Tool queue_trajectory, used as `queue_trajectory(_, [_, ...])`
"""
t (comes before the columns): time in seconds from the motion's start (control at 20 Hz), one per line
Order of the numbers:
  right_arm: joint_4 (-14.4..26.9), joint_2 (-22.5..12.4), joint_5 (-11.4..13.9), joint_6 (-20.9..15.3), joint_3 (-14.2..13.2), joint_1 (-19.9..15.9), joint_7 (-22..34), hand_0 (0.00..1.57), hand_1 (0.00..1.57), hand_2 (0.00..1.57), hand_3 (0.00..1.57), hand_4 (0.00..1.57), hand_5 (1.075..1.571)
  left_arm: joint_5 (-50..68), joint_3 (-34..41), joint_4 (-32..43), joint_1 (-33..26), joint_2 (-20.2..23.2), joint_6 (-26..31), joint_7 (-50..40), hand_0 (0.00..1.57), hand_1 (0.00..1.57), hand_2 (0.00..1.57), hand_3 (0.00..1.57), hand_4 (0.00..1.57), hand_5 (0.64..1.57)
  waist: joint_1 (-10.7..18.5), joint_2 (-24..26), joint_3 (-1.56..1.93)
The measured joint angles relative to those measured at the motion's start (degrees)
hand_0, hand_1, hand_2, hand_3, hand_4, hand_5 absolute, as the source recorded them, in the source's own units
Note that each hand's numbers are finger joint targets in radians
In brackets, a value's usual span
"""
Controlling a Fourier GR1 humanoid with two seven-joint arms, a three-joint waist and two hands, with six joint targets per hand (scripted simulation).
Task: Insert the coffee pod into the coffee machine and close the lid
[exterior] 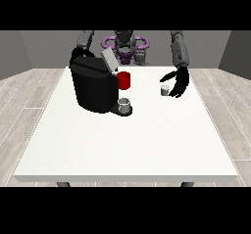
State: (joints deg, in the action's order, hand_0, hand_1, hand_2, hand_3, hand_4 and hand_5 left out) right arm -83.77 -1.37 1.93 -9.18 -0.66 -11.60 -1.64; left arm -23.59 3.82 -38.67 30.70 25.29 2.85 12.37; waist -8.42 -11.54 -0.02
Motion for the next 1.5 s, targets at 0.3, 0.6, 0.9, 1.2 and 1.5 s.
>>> queue_trajectory(0.3, [-0.02,-0.3,-0.49,0.86,-0.02,-0.34,0.54,0.0,0.0,0.0,0.0,0.53,1.571,-3.44,0.06,2.86,2.09,-0.87,-6.28,2.05,0.77,0.77,0.92,0.69,0.35,1.571,-0.85,-0.89,0.04])
queue_trajectory(0.6, [-0.64,0.29,0.05,-0.46,0.36,-0.72,1.06,0.0,0.0,0.0,0.0,0.5,1.571,-5.85,0.41,5.86,3.53,-0.7,-10.17,5.1,0.99,0.99,1.09,0.87,0.29,1.571,-0.86,-1.29,0.04])
queue_trajectory(0.9, [-0.31,-0.14,-1.86,0.39,-0.09,-0.6,0.52,0.0,0.0,0.0,0.0,0.53,1.571,-9.28,-0.87,7.93,4.71,0.06,-11.65,5.05,1.17,1.17,1.29,1.18,0.41,1.571,-1.45,-1.51,0.11])
queue_trajectory(1.2, [1.37,0.1,-2.38,-0.1,-1.18,-1.21,-0.07,0.0,0.0,0.0,0.0,0.42,1.571,-10.21,-1.24,8.03,6.75,0.42,-9.61,8.18,1.48,1.48,1.47,1.41,0.63,1.571,-0.37,-0.65,0.03])
queue_trajectory(1.5, [5.25,-0.44,-3.22,0.48,-2.61,-1.32,-0.66,0.0,0.0,0.0,0.0,0.46,1.571,-10.02,-1.91,5.41,10.89,0.08,-4.4,8.08,1.29,1.29,1.36,1.34,0.56,1.571,0.02,2.11,0.03])
